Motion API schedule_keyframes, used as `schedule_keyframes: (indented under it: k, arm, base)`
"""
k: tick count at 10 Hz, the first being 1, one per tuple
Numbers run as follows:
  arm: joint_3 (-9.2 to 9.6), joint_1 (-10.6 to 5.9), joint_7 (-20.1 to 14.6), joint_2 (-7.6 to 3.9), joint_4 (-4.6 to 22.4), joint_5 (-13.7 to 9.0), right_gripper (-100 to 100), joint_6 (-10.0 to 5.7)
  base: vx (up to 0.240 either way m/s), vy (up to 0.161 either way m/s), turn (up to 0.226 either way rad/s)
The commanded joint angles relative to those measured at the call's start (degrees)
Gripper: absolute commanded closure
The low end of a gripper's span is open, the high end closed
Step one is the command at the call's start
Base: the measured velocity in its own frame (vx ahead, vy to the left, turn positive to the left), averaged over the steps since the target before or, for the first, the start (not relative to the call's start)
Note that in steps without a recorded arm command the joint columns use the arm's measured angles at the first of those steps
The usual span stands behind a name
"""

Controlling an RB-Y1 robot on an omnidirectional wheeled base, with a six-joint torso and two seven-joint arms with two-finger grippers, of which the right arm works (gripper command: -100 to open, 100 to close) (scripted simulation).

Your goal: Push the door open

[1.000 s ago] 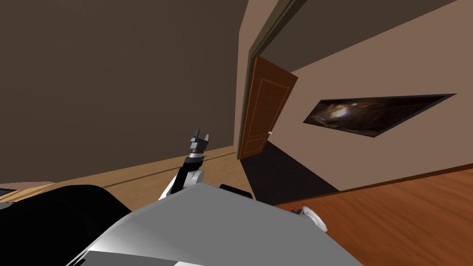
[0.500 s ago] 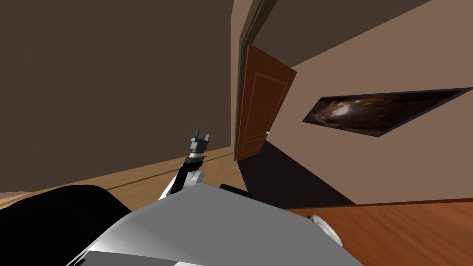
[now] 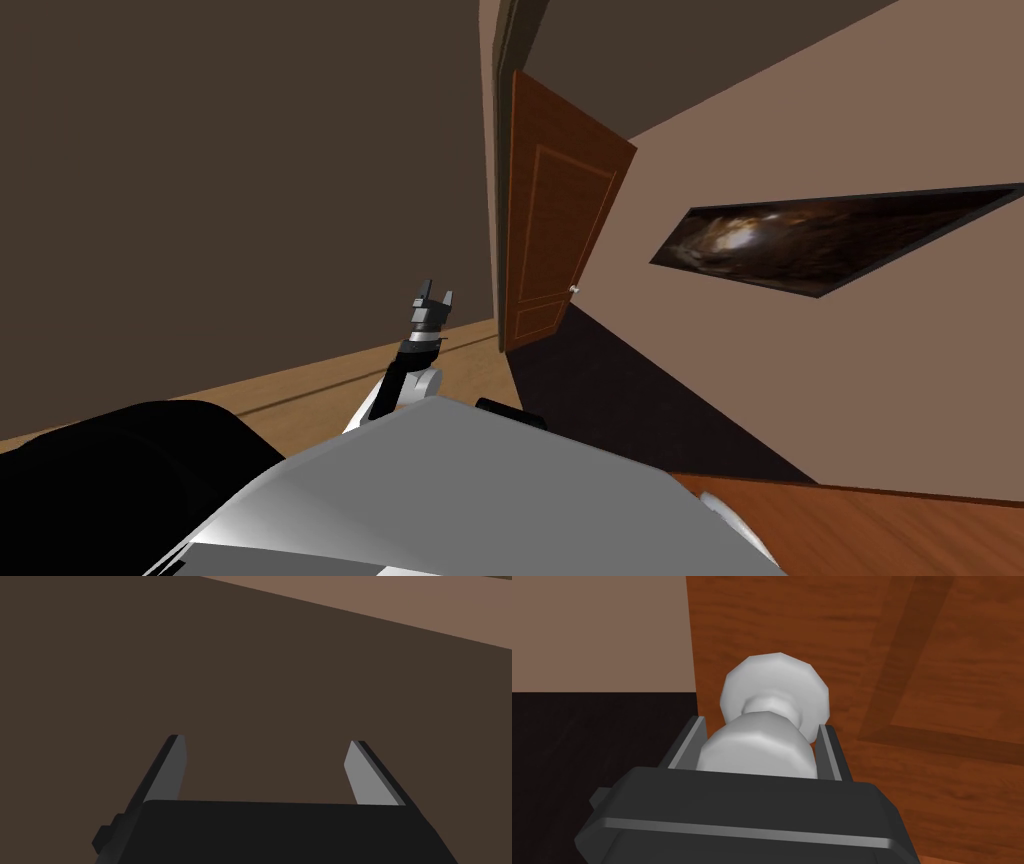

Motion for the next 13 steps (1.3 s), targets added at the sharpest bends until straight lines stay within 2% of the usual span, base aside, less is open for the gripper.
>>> schedule_keyframes:
  k: [1, 5, 11, 12, 13]
  arm:
    - [-1.50, 0.82, 0.10, -0.22, -0.20, -1.26, 100, -0.74]
    - [-3.39, 1.50, 0.16, 0.88, -0.32, -3.72, 100, -1.54]
    - [-5.92, 2.41, 0.24, 3.72, -0.47, -7.02, 100, -2.61]
    - [-5.63, 2.43, 0.45, 3.41, -0.73, -6.78, 100, -2.21]
    - [-6.38, 2.68, 0.38, 2.00, -0.58, -7.82, 100, -2.79]
  base:
    - [0.156, -0.135, -0.035]
    - [0.165, -0.144, -0.055]
    - [0.151, -0.141, -0.046]
    - [0.058, -0.059, -0.014]
    - [0.076, -0.092, -0.039]
